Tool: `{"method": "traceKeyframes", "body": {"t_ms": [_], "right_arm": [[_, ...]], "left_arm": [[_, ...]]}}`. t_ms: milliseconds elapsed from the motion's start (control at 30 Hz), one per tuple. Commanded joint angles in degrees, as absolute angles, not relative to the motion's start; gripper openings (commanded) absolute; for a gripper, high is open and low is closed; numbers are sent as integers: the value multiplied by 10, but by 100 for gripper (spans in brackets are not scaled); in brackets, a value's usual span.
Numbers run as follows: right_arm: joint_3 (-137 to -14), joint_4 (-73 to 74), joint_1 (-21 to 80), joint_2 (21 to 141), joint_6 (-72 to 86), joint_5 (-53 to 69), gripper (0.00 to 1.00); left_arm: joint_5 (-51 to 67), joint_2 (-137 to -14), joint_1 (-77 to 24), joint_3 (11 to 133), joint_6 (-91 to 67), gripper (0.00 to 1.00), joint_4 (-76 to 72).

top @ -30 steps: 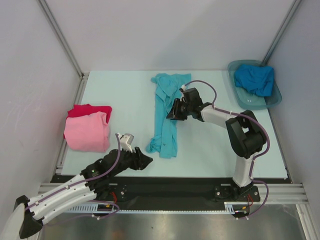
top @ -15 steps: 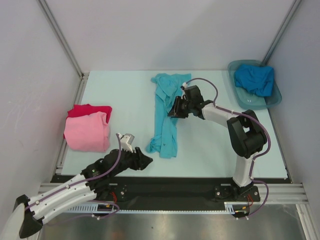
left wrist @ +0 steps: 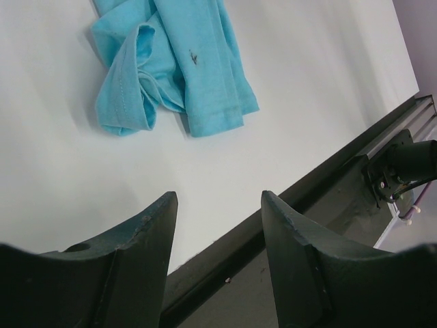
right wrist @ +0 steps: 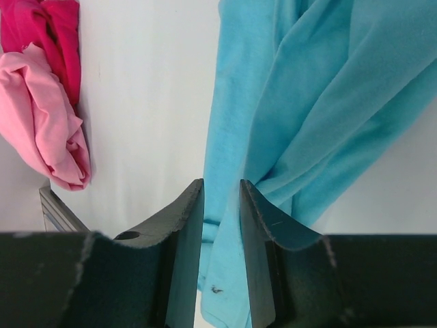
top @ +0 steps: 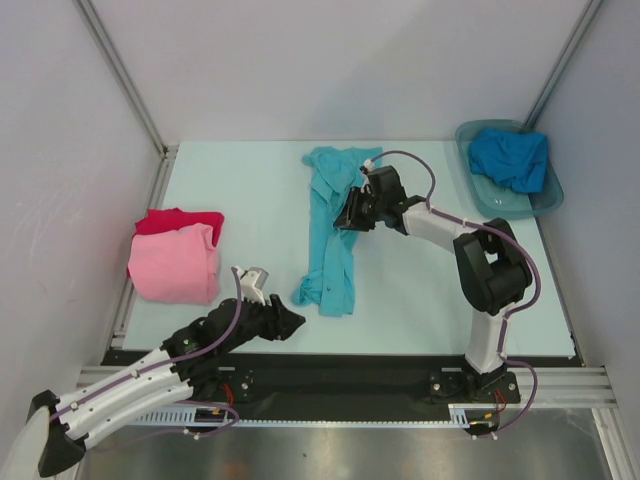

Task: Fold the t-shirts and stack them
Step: Fold the tshirt

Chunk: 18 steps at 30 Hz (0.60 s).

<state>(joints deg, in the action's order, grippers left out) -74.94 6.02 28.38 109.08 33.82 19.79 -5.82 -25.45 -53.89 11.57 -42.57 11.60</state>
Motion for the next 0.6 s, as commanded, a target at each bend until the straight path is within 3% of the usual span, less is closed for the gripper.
{"method": "traceKeyframes", "body": {"t_ms": [0, 567], "right_arm": [[-765, 60, 283, 1098, 327, 192, 33], [-748, 43, 283, 1120, 327, 188, 32]], "left_arm": [[-62, -247, -542, 129, -424, 58, 115], [-67, -222, -542, 125, -427, 58, 130]]}}
